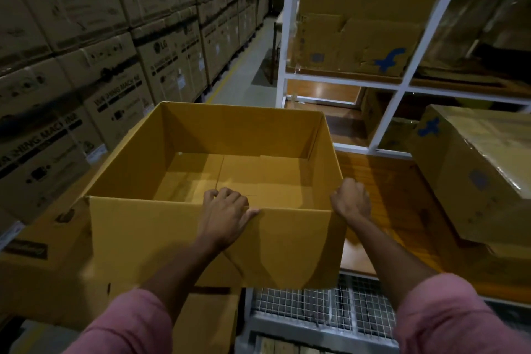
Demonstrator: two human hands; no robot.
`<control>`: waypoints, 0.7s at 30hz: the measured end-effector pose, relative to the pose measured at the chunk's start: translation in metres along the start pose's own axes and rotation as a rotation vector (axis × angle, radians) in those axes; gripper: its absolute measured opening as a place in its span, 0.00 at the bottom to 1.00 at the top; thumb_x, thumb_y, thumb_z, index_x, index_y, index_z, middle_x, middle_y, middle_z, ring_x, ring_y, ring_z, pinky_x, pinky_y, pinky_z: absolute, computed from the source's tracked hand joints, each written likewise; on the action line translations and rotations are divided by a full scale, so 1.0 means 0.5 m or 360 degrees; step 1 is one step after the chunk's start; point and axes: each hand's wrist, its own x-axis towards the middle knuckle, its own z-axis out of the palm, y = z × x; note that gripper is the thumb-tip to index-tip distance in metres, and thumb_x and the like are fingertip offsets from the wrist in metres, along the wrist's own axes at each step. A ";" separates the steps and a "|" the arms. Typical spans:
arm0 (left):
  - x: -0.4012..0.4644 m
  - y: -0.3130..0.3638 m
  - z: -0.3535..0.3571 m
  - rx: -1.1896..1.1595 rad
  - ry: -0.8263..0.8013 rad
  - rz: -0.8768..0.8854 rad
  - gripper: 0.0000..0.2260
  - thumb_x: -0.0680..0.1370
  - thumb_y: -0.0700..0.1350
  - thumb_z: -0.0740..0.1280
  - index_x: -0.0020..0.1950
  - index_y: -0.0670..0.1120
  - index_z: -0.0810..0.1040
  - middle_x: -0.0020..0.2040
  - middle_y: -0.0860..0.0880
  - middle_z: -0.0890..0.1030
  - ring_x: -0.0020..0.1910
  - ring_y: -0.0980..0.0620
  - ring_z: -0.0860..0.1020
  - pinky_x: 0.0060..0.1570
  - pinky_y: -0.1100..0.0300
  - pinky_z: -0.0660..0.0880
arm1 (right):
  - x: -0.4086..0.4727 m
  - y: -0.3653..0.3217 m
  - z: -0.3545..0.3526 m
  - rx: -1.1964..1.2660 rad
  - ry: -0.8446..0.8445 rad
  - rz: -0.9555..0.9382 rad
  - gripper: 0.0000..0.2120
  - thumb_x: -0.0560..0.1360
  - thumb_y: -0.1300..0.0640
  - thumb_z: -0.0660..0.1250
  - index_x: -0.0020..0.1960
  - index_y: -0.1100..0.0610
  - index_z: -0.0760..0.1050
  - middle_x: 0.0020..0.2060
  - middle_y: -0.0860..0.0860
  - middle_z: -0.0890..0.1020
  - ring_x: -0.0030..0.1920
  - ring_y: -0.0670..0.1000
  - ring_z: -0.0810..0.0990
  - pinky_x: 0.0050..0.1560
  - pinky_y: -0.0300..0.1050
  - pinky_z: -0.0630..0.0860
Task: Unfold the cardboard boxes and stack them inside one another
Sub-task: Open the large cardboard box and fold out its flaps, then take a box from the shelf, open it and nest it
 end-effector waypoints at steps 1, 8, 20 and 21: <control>0.003 0.009 -0.001 -0.0028 -0.0029 0.0065 0.30 0.81 0.68 0.45 0.55 0.53 0.81 0.54 0.53 0.82 0.58 0.50 0.75 0.62 0.48 0.65 | 0.004 0.014 -0.006 -0.0001 0.0011 0.0025 0.04 0.81 0.54 0.67 0.50 0.54 0.74 0.52 0.55 0.79 0.53 0.58 0.79 0.53 0.55 0.80; 0.025 0.072 -0.016 -0.0004 -0.0222 0.0173 0.24 0.82 0.65 0.53 0.62 0.49 0.75 0.59 0.49 0.80 0.58 0.48 0.75 0.59 0.50 0.64 | 0.027 0.094 -0.036 -0.0037 0.0101 0.0100 0.05 0.81 0.53 0.67 0.49 0.55 0.75 0.47 0.55 0.80 0.48 0.56 0.81 0.49 0.54 0.81; 0.037 0.141 -0.022 -0.0086 -0.0171 0.0197 0.17 0.83 0.61 0.59 0.58 0.49 0.76 0.53 0.51 0.80 0.52 0.50 0.75 0.55 0.51 0.64 | 0.024 0.155 -0.063 0.0092 0.0089 0.0090 0.09 0.83 0.55 0.63 0.59 0.58 0.76 0.47 0.53 0.77 0.47 0.54 0.78 0.46 0.50 0.75; 0.036 0.139 -0.019 -0.0077 -0.0162 0.0204 0.17 0.83 0.62 0.59 0.58 0.49 0.76 0.53 0.50 0.81 0.52 0.49 0.76 0.55 0.51 0.65 | 0.020 0.154 -0.065 0.0110 0.0084 0.0094 0.09 0.84 0.55 0.62 0.61 0.58 0.76 0.47 0.53 0.77 0.48 0.54 0.77 0.46 0.49 0.74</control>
